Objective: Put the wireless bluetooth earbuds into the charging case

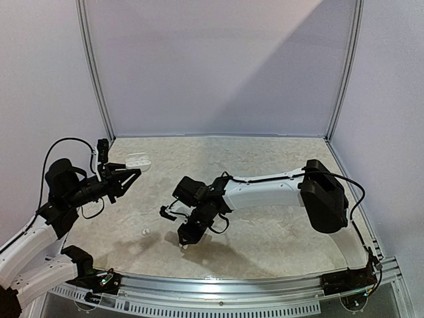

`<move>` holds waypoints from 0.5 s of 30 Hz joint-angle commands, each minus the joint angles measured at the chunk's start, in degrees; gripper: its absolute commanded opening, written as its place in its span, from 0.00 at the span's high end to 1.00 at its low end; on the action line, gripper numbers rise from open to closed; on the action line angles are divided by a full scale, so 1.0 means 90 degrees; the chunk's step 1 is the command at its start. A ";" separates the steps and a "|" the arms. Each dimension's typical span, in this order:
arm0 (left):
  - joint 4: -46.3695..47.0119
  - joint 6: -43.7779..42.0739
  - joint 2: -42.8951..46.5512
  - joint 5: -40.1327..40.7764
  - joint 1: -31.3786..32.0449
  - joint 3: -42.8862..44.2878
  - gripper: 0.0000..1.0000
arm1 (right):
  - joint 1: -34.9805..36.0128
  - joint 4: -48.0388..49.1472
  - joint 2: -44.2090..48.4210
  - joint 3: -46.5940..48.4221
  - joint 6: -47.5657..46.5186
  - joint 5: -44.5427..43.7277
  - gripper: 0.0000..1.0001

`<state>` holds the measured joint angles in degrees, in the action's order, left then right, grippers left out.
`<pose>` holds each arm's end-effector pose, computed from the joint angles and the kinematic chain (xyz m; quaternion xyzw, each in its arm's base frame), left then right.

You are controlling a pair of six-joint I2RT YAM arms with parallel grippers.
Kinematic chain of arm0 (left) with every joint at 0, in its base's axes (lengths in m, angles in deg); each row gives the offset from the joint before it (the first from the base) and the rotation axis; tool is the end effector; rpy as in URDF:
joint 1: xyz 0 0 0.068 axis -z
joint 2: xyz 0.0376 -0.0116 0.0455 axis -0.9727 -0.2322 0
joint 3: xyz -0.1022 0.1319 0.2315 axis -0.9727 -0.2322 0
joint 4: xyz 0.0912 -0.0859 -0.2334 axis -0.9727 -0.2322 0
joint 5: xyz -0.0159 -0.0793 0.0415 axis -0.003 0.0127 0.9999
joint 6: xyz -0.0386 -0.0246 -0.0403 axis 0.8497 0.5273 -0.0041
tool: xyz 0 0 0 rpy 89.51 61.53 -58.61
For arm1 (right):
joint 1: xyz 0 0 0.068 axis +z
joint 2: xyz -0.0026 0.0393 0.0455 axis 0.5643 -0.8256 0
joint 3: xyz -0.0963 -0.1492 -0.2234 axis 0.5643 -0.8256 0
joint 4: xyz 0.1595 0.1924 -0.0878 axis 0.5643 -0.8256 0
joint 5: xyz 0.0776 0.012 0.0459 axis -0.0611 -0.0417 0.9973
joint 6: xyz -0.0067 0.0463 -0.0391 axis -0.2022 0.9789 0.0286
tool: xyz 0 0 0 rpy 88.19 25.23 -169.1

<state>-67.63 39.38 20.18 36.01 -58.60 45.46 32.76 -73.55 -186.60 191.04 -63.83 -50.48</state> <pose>0.1481 -0.0759 0.2751 0.2512 0.6676 -0.3813 0.5880 0.1841 0.4700 0.1411 -0.5265 0.8101 0.2417 0.0905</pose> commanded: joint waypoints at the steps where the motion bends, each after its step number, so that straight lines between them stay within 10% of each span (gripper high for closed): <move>1: -0.0073 -0.0133 -0.0035 -0.0078 -0.0050 0.0127 1.00 | 0.0211 -0.0575 0.0115 -0.0203 -0.0096 0.0246 0.76; 15: -0.0151 -0.0272 -0.0028 -0.0129 0.0011 0.0117 1.00 | 0.0295 -0.0517 0.0288 -0.0378 0.0043 0.0078 0.92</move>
<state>-68.42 38.02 19.92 35.92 -58.58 45.49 34.96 -75.19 -185.66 189.31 -63.74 -48.45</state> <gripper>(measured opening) 0.257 0.120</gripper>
